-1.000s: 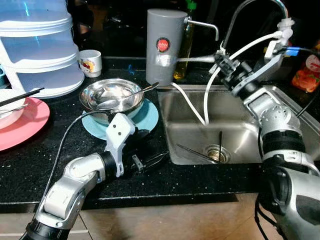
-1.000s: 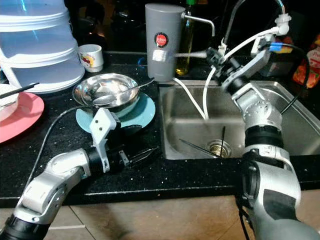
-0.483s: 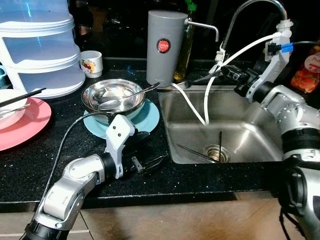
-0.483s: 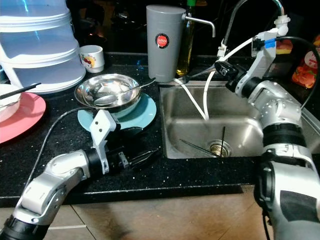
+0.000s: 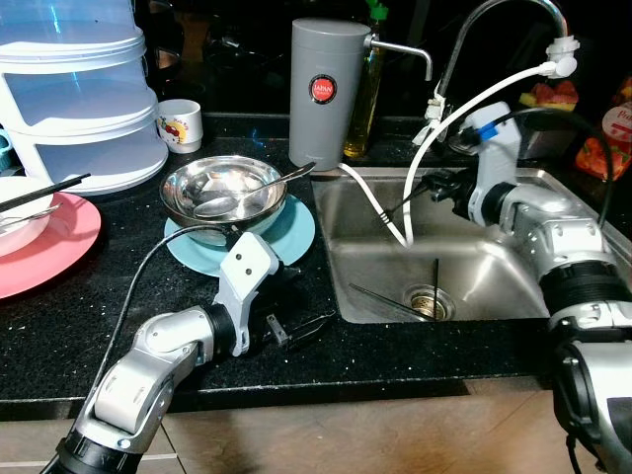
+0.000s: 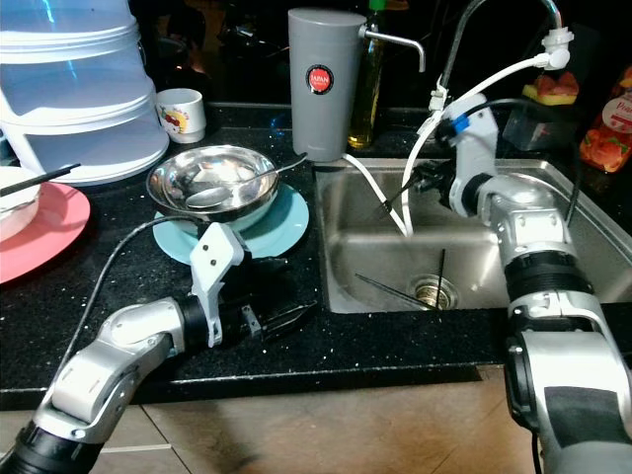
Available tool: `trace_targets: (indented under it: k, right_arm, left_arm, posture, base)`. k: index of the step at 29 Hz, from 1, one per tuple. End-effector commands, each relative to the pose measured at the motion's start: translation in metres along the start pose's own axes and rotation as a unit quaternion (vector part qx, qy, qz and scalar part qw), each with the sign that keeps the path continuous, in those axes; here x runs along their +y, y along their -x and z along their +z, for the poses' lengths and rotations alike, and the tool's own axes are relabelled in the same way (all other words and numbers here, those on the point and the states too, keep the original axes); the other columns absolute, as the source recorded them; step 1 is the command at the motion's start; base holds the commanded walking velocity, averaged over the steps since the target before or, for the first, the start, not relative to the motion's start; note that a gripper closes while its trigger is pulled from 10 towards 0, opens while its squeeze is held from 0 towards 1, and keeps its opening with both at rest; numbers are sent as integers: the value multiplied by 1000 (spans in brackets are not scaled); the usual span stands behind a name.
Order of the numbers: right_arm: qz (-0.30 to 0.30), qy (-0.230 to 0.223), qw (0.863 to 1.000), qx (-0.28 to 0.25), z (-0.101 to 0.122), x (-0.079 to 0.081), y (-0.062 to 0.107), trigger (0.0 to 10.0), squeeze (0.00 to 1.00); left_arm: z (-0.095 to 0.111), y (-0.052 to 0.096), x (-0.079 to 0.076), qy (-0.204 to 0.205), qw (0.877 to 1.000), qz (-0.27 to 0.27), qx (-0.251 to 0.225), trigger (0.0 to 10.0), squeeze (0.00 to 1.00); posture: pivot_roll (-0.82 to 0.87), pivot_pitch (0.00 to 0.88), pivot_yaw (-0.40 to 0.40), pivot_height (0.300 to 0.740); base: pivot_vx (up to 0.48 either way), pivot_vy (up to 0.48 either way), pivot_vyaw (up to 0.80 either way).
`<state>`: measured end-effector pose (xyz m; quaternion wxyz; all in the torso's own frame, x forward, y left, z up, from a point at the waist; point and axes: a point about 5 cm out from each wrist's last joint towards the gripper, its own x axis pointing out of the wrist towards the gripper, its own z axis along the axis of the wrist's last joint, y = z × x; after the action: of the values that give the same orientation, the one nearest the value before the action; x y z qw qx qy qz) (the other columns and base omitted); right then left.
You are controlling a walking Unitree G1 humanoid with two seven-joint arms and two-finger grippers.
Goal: Kitchen organization
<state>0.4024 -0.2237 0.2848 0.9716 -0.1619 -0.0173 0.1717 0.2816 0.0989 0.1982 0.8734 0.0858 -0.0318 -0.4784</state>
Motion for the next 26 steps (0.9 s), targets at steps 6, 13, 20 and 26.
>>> trace_targets:
  k: [6,13,20,26]
  right_arm:
    - [8,91,993,76,-24,6,0,10000,0]
    - [1,121,986,115,-41,8,1,10000,0]
    - [-3,113,985,127,-44,7,2,10000,898]
    - [-12,100,988,113,-40,6,0,10000,1000]
  left_arm:
    - [6,-9,-8,-4,1000,-30,-5,10000,0]
    - [9,-12,-2,-56,998,-7,7,10000,0]
    - [12,-13,1,-53,999,2,-3,10000,0]
    - [14,-13,2,-54,998,7,-9,10000,0]
  posture:
    - [43,52,-23,740]
    - [43,53,-23,740]
    - [45,51,-23,740]
    - [44,52,-22,740]
  base:
    - [0,0,0]
    - [0,0,0]
    - [0,0,0]
    - [0,0,0]
